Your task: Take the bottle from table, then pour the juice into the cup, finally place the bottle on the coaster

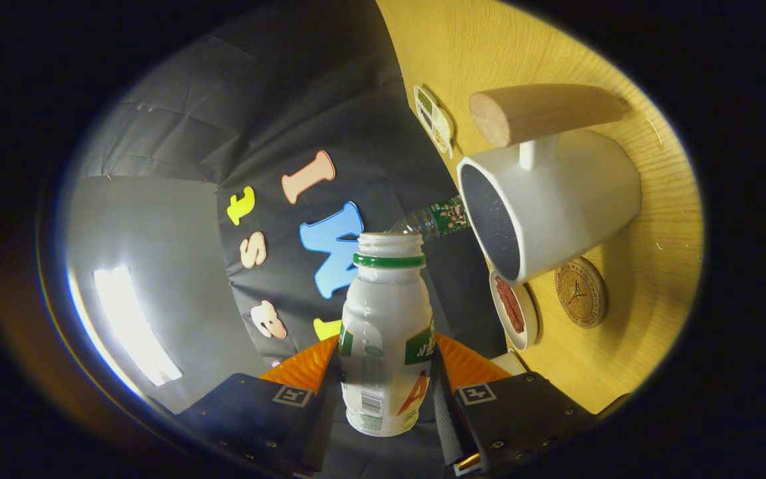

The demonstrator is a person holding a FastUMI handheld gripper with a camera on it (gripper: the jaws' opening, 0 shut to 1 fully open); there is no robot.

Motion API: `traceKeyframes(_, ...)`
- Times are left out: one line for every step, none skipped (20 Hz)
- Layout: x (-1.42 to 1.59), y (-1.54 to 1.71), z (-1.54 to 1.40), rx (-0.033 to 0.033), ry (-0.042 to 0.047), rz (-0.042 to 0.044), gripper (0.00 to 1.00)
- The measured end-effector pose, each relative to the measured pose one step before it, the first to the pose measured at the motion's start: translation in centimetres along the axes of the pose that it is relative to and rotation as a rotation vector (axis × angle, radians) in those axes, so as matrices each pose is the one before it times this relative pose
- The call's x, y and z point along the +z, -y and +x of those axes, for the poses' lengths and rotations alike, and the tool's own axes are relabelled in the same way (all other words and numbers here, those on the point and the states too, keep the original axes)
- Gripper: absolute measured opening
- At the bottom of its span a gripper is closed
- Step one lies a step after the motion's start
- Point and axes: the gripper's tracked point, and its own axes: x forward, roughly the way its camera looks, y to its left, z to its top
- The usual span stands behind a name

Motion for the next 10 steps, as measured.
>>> traceKeyframes(-0.162, 0.209, -0.004, -0.00549, -0.00528, -0.0125, 0.64)
traceKeyframes(-0.09, 0.352, -0.021, -0.01276, -0.00368, -0.0199, 0.64)
traceKeyframes(-0.06, 0.526, 0.119, -0.01547, -0.00124, -0.01907, 0.65)
traceKeyframes(-0.047, 0.193, -0.063, -0.01039, -0.00277, -0.01424, 0.65)
traceKeyframes(-0.046, 0.246, -0.034, -0.00875, -0.00261, -0.01344, 0.65)
traceKeyframes(-0.162, 0.283, -0.067, -0.01188, -0.00433, -0.01805, 0.65)
traceKeyframes(-0.135, 0.371, 0.006, -0.01546, -0.00558, -0.02802, 0.64)
traceKeyframes(-0.258, 0.338, 0.098, -0.01836, -0.00737, -0.03895, 0.65)
traceKeyframes(-0.163, 0.324, 0.094, -0.01498, -0.00528, -0.04254, 0.65)
traceKeyframes(-0.075, 0.067, 0.035, -0.01423, -0.00471, -0.03984, 0.64)
